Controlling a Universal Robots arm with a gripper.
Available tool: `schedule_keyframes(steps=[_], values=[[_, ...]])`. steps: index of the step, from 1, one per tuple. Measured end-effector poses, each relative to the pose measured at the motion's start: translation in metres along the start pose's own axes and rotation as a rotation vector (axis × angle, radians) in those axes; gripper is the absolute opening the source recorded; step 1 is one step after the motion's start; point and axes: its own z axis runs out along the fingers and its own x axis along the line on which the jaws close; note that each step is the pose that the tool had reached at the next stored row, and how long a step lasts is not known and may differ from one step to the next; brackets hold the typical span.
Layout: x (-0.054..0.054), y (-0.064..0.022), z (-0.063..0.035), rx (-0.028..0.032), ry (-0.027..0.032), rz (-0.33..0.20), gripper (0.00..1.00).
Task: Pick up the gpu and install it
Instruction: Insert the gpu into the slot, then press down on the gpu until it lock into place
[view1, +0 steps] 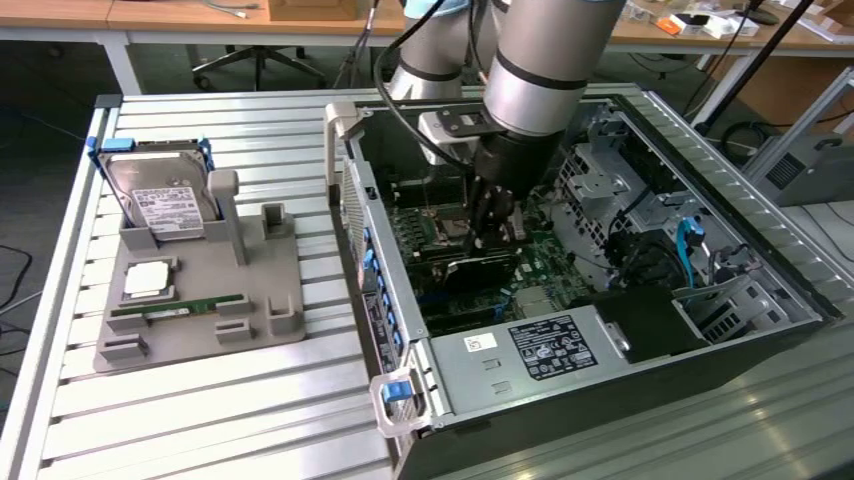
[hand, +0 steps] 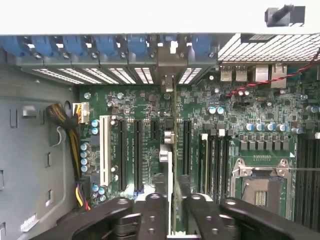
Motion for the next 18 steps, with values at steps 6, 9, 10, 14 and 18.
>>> schedule_keyframes(steps=[6, 9, 10, 14, 18], values=[[0.000, -0.0385, 0.0018, -0.0283, -0.0001, -0.001, 0.11], [0.000, -0.0521, 0.0020, -0.0359, -0.0005, -0.001, 0.11], [0.000, -0.0541, 0.0019, -0.0368, -0.0005, -0.002, 0.11], [0.000, -0.0542, 0.0019, -0.0369, -0.0006, -0.001, 0.11], [0.000, -0.0543, 0.0019, -0.0369, -0.0006, -0.002, 0.11]])
